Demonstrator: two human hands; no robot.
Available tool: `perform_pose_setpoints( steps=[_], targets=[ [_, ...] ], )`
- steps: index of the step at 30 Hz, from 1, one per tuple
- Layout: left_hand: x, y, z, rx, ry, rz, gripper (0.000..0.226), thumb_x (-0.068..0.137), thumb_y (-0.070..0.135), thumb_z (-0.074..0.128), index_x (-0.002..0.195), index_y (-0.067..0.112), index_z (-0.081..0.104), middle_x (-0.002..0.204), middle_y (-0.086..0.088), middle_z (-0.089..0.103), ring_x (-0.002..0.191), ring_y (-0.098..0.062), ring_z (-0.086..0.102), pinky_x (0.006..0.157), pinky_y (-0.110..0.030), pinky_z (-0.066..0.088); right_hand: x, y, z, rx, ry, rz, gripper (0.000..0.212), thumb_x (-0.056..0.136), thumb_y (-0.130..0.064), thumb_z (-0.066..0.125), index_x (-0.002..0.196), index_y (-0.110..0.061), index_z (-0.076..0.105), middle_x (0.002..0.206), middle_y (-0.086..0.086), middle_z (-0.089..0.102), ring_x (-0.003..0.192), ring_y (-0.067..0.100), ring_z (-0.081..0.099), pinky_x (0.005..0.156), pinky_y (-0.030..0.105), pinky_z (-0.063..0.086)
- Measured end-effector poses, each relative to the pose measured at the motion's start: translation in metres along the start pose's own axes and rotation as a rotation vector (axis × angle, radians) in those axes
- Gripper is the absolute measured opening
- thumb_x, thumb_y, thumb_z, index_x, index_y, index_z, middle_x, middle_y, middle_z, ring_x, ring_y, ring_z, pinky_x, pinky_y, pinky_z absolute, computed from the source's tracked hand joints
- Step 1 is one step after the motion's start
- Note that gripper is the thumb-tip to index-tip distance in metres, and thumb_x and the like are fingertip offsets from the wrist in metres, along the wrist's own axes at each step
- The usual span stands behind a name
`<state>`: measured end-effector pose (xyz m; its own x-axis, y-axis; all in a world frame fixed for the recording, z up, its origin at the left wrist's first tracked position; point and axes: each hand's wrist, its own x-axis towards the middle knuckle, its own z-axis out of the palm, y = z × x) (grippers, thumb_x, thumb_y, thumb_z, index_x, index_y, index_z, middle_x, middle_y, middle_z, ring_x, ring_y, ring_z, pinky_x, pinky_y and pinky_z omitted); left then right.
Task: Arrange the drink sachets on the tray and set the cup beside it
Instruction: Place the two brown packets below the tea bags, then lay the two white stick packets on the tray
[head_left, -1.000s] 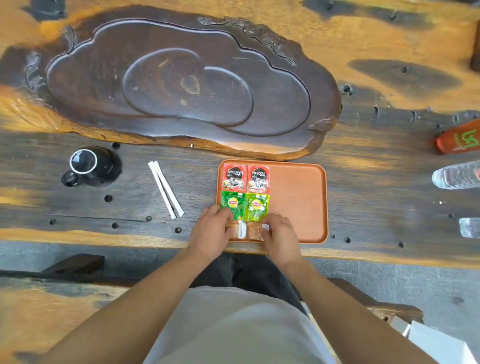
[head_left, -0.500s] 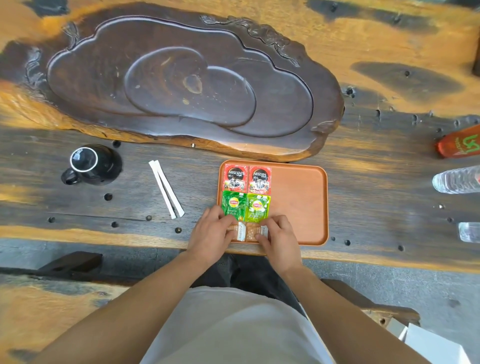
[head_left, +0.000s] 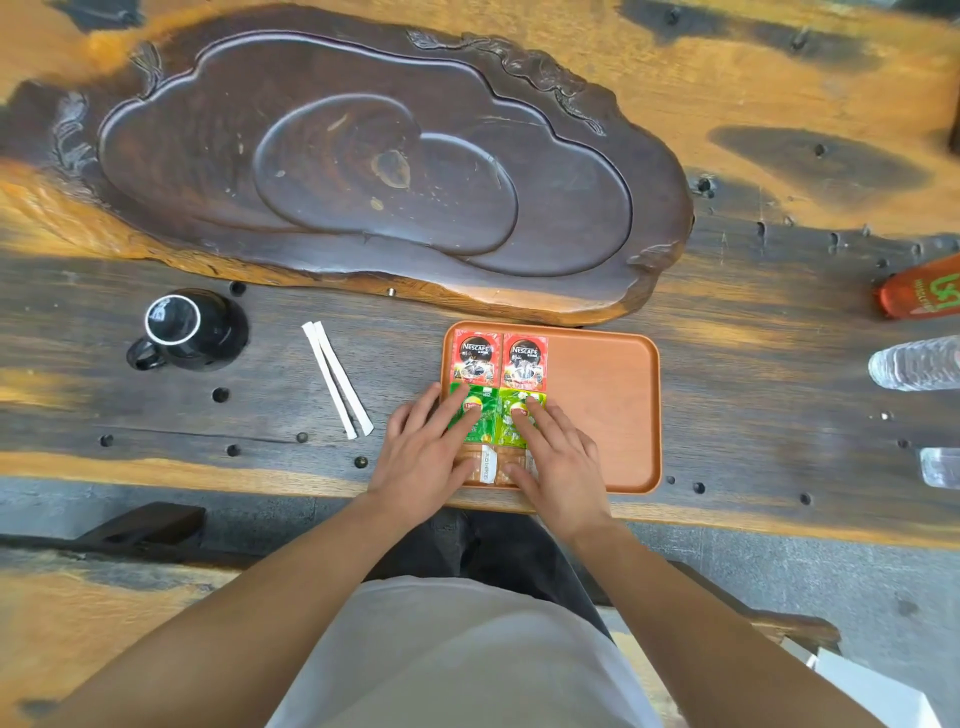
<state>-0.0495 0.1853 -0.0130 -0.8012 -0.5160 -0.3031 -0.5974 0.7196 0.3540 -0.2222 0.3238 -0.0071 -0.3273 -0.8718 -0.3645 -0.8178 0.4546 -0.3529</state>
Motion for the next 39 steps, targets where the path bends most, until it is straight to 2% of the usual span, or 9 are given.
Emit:
perform_pose_setpoints(
  steps=[6, 16, 21, 23, 25, 27, 30, 35, 39],
  targets=[
    [-0.005, 0.0, 0.005, 0.038, -0.033, -0.018, 0.063, 0.096, 0.054, 0.049, 0.152, 0.027, 0.039, 0.161, 0.003, 0.038, 0.15, -0.031, 0.027, 0.116, -0.053, 0.026, 0.001, 0.006, 0.004, -0.052, -0.071, -0.01, 0.069, 0.098, -0.05, 0.053, 0.158, -0.03, 0.025, 0.167, -0.01, 0.015, 0.155, 0.012, -0.002, 0.117, 0.035, 0.014],
    [-0.009, -0.003, 0.003, -0.042, -0.055, -0.02, 0.06, 0.099, 0.052, 0.044, 0.155, 0.03, 0.034, 0.164, 0.005, 0.031, 0.152, -0.028, 0.022, 0.117, -0.051, 0.021, 0.003, 0.007, -0.003, -0.042, -0.122, -0.016, 0.072, 0.098, -0.055, 0.048, 0.159, -0.035, 0.014, 0.168, -0.015, 0.004, 0.155, 0.01, -0.008, 0.119, 0.038, 0.013],
    [-0.014, -0.019, -0.012, -0.167, 0.07, -0.118, 0.055, 0.1, 0.05, 0.041, 0.151, 0.03, 0.04, 0.161, 0.005, 0.035, 0.15, -0.022, 0.025, 0.117, -0.045, 0.021, 0.008, -0.018, -0.017, 0.006, 0.009, -0.046, 0.06, 0.099, -0.046, 0.055, 0.152, -0.026, 0.038, 0.163, -0.004, 0.031, 0.152, 0.018, 0.021, 0.114, 0.041, 0.027],
    [-0.017, -0.034, -0.02, -0.268, 0.192, -0.279, 0.049, 0.098, 0.046, 0.047, 0.142, 0.025, 0.05, 0.148, 0.002, 0.048, 0.14, -0.021, 0.039, 0.112, -0.045, 0.031, 0.019, -0.041, -0.022, 0.037, 0.051, -0.06, 0.051, 0.098, -0.04, 0.058, 0.145, -0.022, 0.049, 0.153, 0.0, 0.047, 0.143, 0.023, 0.037, 0.11, 0.042, 0.035],
    [-0.021, -0.054, -0.027, -0.362, 0.36, -0.485, 0.039, 0.094, 0.041, 0.055, 0.126, 0.018, 0.06, 0.125, -0.003, 0.057, 0.119, -0.024, 0.05, 0.1, -0.046, 0.041, 0.035, -0.069, -0.023, 0.063, 0.06, -0.074, 0.04, 0.098, -0.035, 0.058, 0.133, -0.016, 0.06, 0.133, 0.004, 0.06, 0.124, 0.027, 0.053, 0.1, 0.043, 0.045],
    [-0.021, -0.078, -0.031, -0.43, 0.455, -0.7, 0.031, 0.09, 0.038, 0.061, 0.109, 0.013, 0.062, 0.107, -0.009, 0.058, 0.104, -0.03, 0.053, 0.091, -0.047, 0.044, 0.054, -0.101, -0.021, 0.1, 0.03, -0.071, 0.028, 0.099, -0.032, 0.058, 0.117, -0.013, 0.066, 0.112, 0.006, 0.065, 0.105, 0.028, 0.058, 0.089, 0.042, 0.049],
    [-0.014, -0.102, -0.035, -0.443, 0.333, -0.873, 0.036, 0.088, 0.048, 0.065, 0.098, 0.014, 0.063, 0.101, -0.01, 0.061, 0.101, -0.033, 0.054, 0.09, -0.047, 0.044, 0.083, -0.147, -0.012, 0.19, -0.059, -0.002, 0.021, 0.1, -0.029, 0.055, 0.105, -0.012, 0.065, 0.103, 0.007, 0.063, 0.097, 0.028, 0.06, 0.081, 0.039, 0.051],
    [-0.004, -0.112, -0.041, -0.371, 0.254, -0.776, 0.026, 0.086, 0.041, 0.072, 0.083, 0.03, 0.048, 0.089, 0.006, 0.049, 0.095, -0.025, 0.053, 0.082, -0.039, 0.041, 0.114, -0.19, 0.006, 0.181, -0.157, 0.124, 0.024, 0.1, -0.033, 0.054, 0.109, -0.012, 0.061, 0.113, 0.008, 0.061, 0.101, 0.028, 0.06, 0.08, 0.041, 0.054],
    [-0.01, -0.126, -0.042, -0.446, 0.304, -0.847, 0.022, 0.086, 0.038, 0.073, 0.087, 0.027, 0.055, 0.089, 0.007, 0.049, 0.095, -0.025, 0.054, 0.084, -0.041, 0.042, 0.121, -0.202, 0.016, 0.12, -0.169, 0.17, 0.037, 0.097, -0.042, 0.059, 0.116, -0.011, 0.057, 0.119, 0.009, 0.059, 0.108, 0.028, 0.058, 0.089, 0.044, 0.053]
  ],
)
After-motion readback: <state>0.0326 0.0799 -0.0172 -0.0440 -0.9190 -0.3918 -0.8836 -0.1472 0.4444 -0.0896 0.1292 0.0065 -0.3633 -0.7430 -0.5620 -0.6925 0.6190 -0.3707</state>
